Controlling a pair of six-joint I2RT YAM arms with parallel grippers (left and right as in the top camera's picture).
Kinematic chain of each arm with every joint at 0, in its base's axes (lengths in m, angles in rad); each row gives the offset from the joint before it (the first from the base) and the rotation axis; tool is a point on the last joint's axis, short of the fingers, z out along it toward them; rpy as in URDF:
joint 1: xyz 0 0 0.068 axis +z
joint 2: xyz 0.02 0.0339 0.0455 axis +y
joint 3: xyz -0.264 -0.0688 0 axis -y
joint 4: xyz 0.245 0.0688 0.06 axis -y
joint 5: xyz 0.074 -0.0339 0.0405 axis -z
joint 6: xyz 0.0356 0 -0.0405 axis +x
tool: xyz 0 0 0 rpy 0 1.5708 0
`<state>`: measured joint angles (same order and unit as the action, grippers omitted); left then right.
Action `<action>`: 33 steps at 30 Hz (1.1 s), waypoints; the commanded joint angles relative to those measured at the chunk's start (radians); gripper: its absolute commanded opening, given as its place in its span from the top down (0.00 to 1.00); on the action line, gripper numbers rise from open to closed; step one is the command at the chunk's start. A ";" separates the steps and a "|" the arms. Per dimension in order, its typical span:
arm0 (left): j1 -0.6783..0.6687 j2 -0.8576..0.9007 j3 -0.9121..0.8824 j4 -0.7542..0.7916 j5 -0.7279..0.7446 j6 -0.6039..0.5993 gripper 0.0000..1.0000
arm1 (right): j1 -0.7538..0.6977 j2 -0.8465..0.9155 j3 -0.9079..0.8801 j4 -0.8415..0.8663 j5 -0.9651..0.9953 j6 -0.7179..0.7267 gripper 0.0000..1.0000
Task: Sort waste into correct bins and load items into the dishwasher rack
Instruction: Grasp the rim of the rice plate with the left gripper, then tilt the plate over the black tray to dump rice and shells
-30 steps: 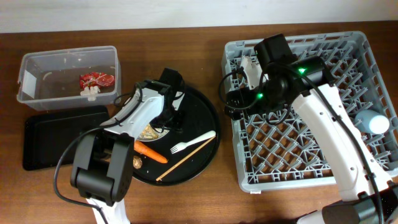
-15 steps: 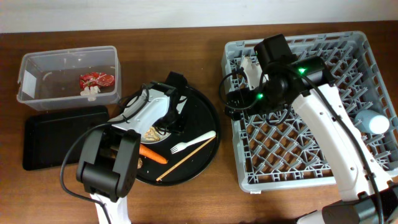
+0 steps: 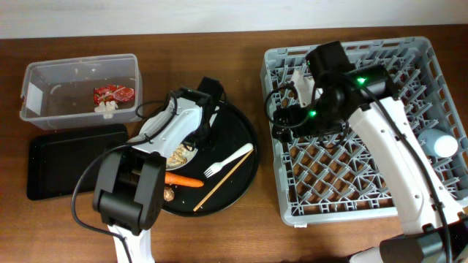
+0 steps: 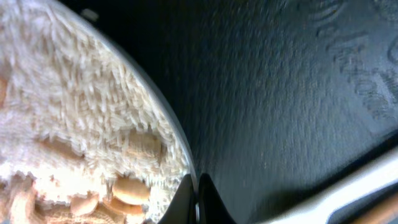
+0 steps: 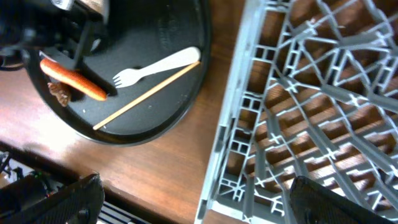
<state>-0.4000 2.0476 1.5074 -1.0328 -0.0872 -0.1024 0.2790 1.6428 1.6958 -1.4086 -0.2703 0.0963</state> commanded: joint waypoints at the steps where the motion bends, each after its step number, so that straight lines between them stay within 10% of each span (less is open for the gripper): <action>1: 0.005 0.011 0.138 -0.083 -0.019 -0.004 0.99 | -0.049 0.002 -0.003 -0.023 0.052 -0.011 0.02; 22: 0.032 -0.043 0.249 -0.386 -0.183 -0.201 1.00 | -0.117 0.002 -0.003 -0.062 0.152 -0.011 0.01; 33: 0.349 -0.145 0.249 -0.423 -0.011 -0.113 1.00 | -0.117 0.002 -0.003 -0.062 0.152 -0.011 0.00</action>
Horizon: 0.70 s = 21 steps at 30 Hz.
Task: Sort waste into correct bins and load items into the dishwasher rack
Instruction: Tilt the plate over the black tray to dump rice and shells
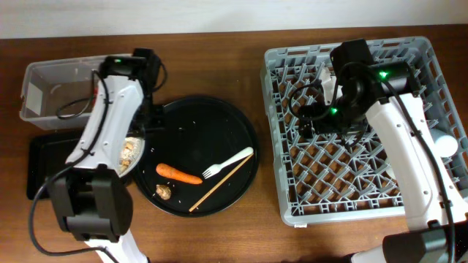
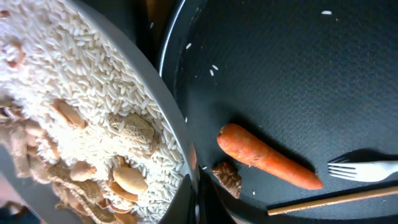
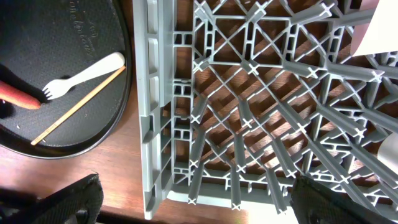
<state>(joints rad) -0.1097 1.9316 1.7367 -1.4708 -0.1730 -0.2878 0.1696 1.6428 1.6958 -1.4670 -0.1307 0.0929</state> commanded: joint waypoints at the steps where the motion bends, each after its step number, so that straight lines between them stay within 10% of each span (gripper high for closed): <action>1: 0.077 -0.029 0.020 0.024 0.105 0.100 1.00 | -0.008 0.002 -0.003 -0.003 0.012 -0.008 0.01; 21: 0.565 -0.069 0.020 -0.001 0.828 0.497 1.00 | -0.008 0.002 -0.003 -0.004 0.012 -0.007 0.01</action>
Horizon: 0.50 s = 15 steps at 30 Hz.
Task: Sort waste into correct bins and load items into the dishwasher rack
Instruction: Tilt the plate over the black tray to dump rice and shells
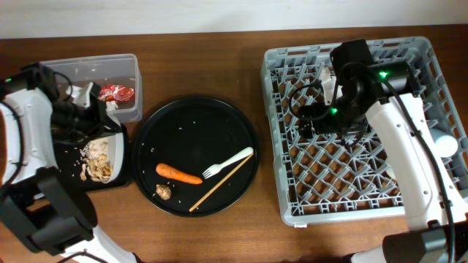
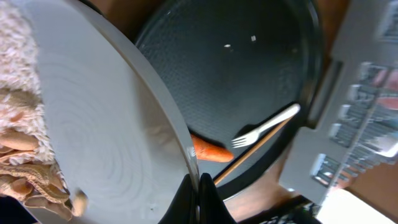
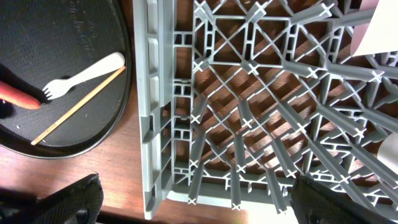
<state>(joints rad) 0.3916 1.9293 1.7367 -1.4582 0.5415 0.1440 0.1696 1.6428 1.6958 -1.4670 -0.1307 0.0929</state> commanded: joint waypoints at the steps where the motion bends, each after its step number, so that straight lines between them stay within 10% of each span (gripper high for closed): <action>1: 0.089 -0.073 0.020 -0.025 0.149 0.087 1.00 | -0.008 0.002 -0.003 -0.004 0.012 -0.007 0.01; 15: 0.326 -0.075 0.018 -0.091 0.518 0.248 1.00 | -0.008 0.002 -0.003 -0.004 0.012 -0.007 0.00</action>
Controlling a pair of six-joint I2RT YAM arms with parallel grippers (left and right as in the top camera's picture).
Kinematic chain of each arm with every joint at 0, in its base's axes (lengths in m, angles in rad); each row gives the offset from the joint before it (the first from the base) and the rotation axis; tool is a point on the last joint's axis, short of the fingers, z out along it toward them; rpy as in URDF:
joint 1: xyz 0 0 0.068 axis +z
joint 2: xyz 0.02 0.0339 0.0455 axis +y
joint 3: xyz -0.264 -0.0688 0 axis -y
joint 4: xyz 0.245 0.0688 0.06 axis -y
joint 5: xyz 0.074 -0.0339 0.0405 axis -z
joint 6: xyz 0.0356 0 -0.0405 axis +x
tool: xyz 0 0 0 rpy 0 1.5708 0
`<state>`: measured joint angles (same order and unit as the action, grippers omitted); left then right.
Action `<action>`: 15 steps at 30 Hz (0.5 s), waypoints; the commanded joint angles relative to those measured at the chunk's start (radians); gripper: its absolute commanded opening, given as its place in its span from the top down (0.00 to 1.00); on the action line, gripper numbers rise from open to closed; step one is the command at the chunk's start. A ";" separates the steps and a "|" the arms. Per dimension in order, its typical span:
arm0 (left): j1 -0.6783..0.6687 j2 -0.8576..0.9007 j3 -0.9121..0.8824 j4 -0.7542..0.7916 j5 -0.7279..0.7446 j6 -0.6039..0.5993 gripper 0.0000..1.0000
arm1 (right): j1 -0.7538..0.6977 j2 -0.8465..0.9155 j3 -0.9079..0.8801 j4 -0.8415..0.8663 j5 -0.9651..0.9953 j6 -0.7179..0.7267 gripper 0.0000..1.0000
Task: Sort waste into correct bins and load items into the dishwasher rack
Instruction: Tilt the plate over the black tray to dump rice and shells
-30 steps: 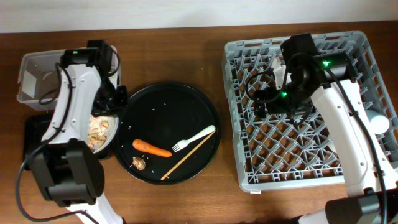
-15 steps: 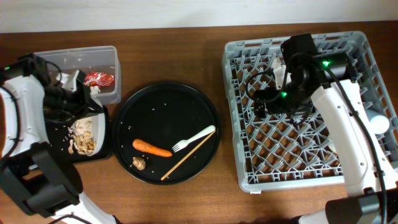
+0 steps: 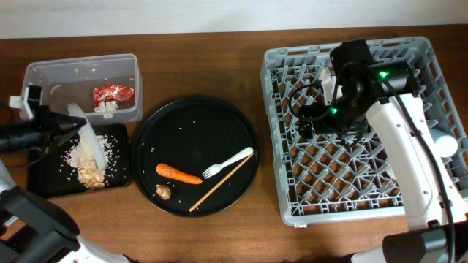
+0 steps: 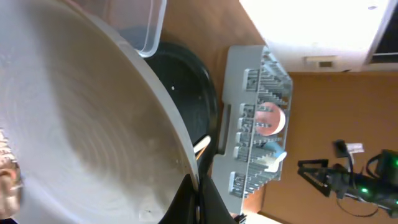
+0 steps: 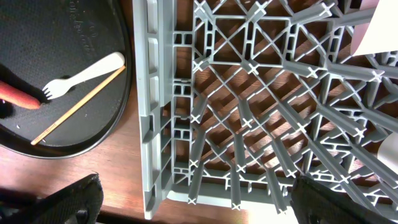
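My left gripper [image 3: 64, 126] [image 4: 198, 198] is shut on the rim of a white plate [image 3: 88, 139] [image 4: 81, 124], held steeply tilted over the black rectangular tray [image 3: 44, 175]. Rice and food scraps [image 3: 91, 174] lie on that tray. The round black platter [image 3: 197, 131] carries a carrot [image 3: 179, 174], a white fork [image 3: 229, 161], a chopstick [image 3: 219, 183] and a brown scrap [image 3: 162, 191]. My right gripper [image 5: 196, 202] hangs open over the grey dishwasher rack [image 3: 351, 183] [image 5: 155, 124], holding nothing.
A clear bin [image 3: 44, 80] at the back left holds a red wrapper [image 3: 113, 93]. In the rack are a white piece [image 3: 325, 76] near the top and a pale cup [image 3: 443, 143] at the right edge. The right arm [image 3: 395, 139] spans the rack.
My left gripper has moved further left with the plate, which is now tilted more steeply. More rice lies scattered on the black rectangular tray. The right arm has not moved.
My left gripper was shut on the plate of rice on the round platter, my right gripper near the rack's left edge. Then the plate was at the platter's left edge, then tilted over the rectangular tray. Now the food lies on that tray.
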<state>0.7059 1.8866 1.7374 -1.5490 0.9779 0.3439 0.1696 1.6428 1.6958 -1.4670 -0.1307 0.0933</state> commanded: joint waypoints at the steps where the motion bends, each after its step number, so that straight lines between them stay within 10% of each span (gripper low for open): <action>1: 0.011 -0.032 0.016 0.000 0.083 0.055 1.00 | -0.008 0.002 -0.003 -0.004 0.012 -0.008 0.01; 15: 0.025 -0.005 0.011 -0.039 0.130 0.097 1.00 | -0.008 0.002 -0.003 -0.011 0.012 -0.008 0.00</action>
<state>0.7166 1.8870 1.7374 -1.5566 1.0611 0.4194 0.1696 1.6428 1.6958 -1.4708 -0.1307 0.0933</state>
